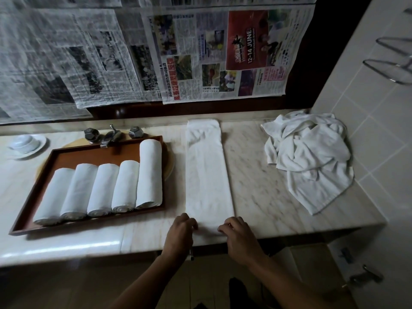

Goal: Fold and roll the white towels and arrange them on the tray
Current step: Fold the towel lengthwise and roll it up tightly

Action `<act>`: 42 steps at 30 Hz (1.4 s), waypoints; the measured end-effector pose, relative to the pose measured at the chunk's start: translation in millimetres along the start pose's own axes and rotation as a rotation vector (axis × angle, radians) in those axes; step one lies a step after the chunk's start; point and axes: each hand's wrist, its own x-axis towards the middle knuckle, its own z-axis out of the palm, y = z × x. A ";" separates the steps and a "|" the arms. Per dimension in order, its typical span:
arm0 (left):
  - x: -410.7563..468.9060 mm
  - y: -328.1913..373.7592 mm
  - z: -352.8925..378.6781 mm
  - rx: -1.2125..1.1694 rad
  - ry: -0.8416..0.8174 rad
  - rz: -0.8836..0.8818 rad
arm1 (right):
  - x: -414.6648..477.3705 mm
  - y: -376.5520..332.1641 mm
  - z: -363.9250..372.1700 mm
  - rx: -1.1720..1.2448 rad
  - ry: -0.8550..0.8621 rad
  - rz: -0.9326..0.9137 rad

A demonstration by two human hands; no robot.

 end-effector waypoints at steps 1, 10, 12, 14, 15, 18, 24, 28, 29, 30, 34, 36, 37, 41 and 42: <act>-3.4 -1.9 3.4 0.035 0.003 0.039 | -1.0 0.5 -1.1 -0.005 -0.010 -0.002; -0.4 -19.3 2.7 0.182 -0.026 0.225 | 7.1 8.1 -5.5 0.041 -0.095 0.056; 1.0 -19.0 -0.2 0.165 -0.050 0.205 | 7.8 9.9 -8.2 0.059 -0.108 0.059; 0.6 -18.3 -3.3 0.064 -0.064 0.127 | 7.4 11.7 -12.2 0.124 -0.110 0.104; -0.3 -17.4 -6.3 -0.006 -0.078 0.076 | 7.0 13.3 -14.4 0.172 -0.109 0.140; -5.7 -15.5 -15.9 -0.209 -0.083 -0.089 | 5.4 17.4 -18.5 0.318 -0.077 0.233; 4.0 -17.1 -27.8 -0.314 -0.170 -0.251 | 3.9 18.4 -9.2 0.309 0.086 0.319; 12.4 -21.3 -30.9 -0.316 -0.209 -0.285 | -3.2 -3.4 -3.8 0.113 0.131 0.229; 13.9 -21.3 -31.8 -0.317 -0.213 -0.288 | -6.4 -12.7 -1.7 0.060 0.115 0.179; 15.1 -21.4 -32.9 -0.318 -0.218 -0.289 | -9.8 -21.5 1.3 0.006 0.086 0.136; 17.6 -19.6 -37.4 -0.388 -0.250 -0.313 | -20.3 -33.5 16.0 -0.149 -0.068 0.102; 13.5 -18.1 -32.8 -0.432 -0.191 -0.356 | -23.3 -32.2 21.8 -0.203 -0.104 0.099; 9.6 -15.0 -29.8 -0.423 -0.111 -0.374 | -23.6 -32.0 22.5 -0.217 -0.112 0.097; -15.4 3.6 1.1 -0.019 0.187 -0.044 | -17.9 -29.9 23.3 -0.212 -0.104 0.086; -21.9 11.7 8.2 0.086 0.184 0.095 | -16.1 -28.6 21.9 -0.206 -0.108 0.078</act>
